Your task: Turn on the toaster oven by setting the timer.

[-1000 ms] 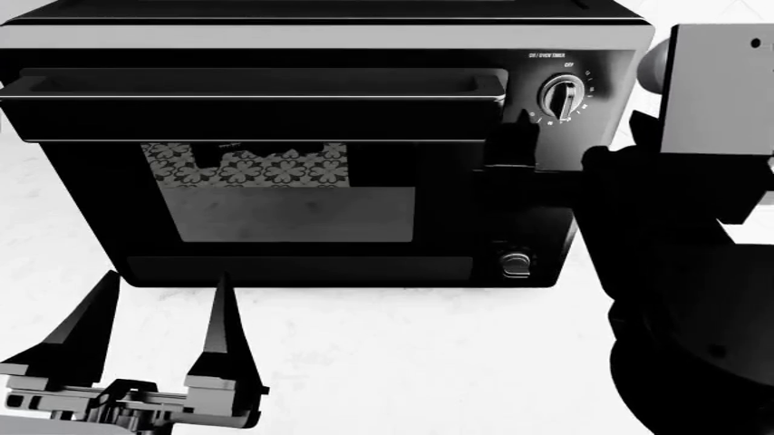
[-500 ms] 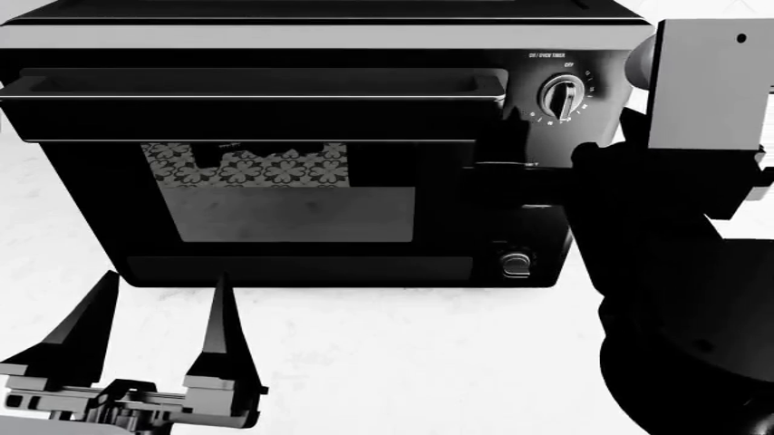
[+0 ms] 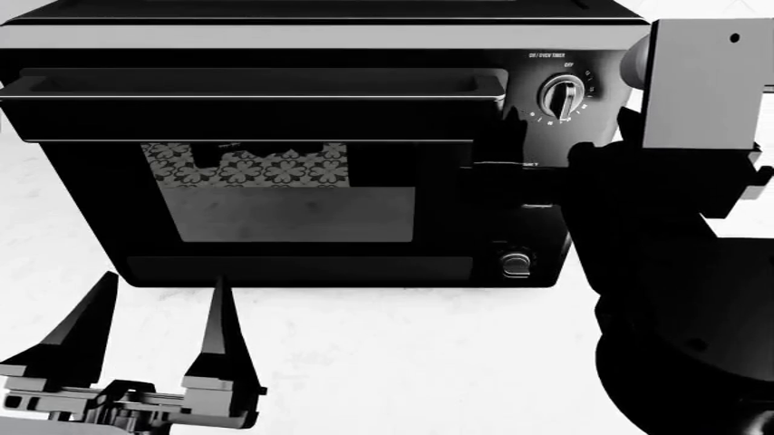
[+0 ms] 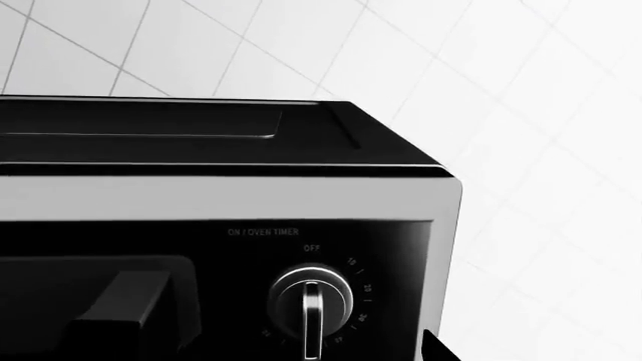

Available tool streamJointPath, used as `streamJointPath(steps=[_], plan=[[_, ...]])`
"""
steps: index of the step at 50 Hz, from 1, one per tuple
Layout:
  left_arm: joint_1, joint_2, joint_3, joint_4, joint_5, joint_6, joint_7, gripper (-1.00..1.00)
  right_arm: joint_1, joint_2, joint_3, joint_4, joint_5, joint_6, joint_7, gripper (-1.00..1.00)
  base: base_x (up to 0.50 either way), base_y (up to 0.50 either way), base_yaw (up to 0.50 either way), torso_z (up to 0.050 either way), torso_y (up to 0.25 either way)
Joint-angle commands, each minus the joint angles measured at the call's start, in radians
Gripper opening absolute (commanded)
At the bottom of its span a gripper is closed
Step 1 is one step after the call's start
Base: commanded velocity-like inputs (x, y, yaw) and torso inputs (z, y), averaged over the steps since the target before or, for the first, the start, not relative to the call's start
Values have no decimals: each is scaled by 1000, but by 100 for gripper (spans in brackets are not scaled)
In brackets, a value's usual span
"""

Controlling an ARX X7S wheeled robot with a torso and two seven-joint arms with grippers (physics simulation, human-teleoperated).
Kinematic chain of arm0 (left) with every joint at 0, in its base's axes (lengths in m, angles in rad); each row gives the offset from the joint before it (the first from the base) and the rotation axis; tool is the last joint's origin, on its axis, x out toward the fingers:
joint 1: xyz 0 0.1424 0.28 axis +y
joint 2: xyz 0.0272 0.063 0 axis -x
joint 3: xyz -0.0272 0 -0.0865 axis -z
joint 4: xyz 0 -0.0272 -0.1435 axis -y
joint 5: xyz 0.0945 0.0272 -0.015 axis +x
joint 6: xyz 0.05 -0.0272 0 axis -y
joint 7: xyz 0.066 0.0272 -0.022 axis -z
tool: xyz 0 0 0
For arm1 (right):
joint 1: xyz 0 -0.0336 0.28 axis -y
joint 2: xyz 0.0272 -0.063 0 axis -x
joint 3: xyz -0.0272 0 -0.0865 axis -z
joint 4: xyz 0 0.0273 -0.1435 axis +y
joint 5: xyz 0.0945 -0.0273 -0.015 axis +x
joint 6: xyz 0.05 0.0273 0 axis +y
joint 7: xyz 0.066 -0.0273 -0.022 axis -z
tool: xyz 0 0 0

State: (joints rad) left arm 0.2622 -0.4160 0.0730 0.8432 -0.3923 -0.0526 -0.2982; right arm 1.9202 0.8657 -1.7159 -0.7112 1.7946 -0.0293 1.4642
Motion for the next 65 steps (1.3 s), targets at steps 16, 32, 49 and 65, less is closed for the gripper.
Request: streamJointPath(steps=[16, 32, 49, 65], plan=[[3, -9, 1, -5, -5, 8, -7, 100, -8, -8, 11, 2, -19, -2, 1, -100, 0, 0, 0, 0, 0], [-5, -14, 2, -11, -7, 11, -11, 100, -5, -8, 17, 4, -33, 3, 7, -100, 0, 0, 0, 0, 0], [-10, -18, 6, -19, -12, 15, -13, 100, -14, -5, 20, 10, -42, 4, 1, -100, 0, 0, 0, 0, 0], [-4, -23, 4, -21, -18, 24, -17, 100, -80, 26, 60, 21, -74, -105, -48, -100, 0, 0, 0, 0, 0]])
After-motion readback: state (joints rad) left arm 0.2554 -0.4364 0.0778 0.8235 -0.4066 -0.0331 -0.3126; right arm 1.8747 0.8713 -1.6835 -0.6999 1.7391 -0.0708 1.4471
